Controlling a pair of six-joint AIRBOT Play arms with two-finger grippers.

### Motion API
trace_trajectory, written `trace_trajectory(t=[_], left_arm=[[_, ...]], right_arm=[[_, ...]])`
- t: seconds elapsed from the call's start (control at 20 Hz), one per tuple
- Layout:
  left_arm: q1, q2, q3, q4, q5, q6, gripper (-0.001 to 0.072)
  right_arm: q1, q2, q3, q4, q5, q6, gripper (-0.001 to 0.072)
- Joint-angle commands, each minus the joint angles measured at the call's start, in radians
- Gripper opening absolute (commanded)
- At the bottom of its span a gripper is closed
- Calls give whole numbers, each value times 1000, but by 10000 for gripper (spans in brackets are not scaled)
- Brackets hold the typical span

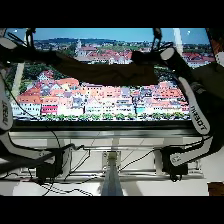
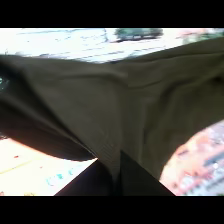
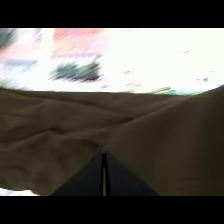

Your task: Fold the clothes and pants, and hang the long-sleeved shirts on hangers.

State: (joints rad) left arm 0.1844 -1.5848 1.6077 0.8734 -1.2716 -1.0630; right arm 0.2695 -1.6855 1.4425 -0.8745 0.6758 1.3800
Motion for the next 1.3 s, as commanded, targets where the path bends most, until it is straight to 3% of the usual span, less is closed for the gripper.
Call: trace_trajectory(t=[0.0,0.3,0.4,0.7,0.9,1.05,1.1,1.15,1.2,1.25], left_arm=[[-3,170,37,-79,-174,0,16],[-4,311,36,-109,-199,-6,16],[-5,308,36,-127,-203,-33,16],[-132,240,-1,-127,-163,-57,15],[-360,108,-24,-127,45,-87,16],[-562,-14,-24,-127,293,-86,17],[-615,-46,-23,-127,389,-82,98],[-660,-74,-23,-126,484,-82,369],[-695,-97,-23,-125,570,-84,718],[-716,-113,-23,-119,627,-82,700]], right_arm=[[214,-59,33,78,-41,53,11],[573,-96,45,134,-349,78,11],[612,-96,45,123,-352,77,11],[410,-40,45,-126,-142,77,12],[103,36,45,-238,62,74,12],[-135,70,45,-267,204,64,11],[-217,71,45,-269,256,56,12],[-290,68,45,-269,304,31,41],[-365,62,45,-266,354,21,260],[-425,54,45,-255,404,21,444]])
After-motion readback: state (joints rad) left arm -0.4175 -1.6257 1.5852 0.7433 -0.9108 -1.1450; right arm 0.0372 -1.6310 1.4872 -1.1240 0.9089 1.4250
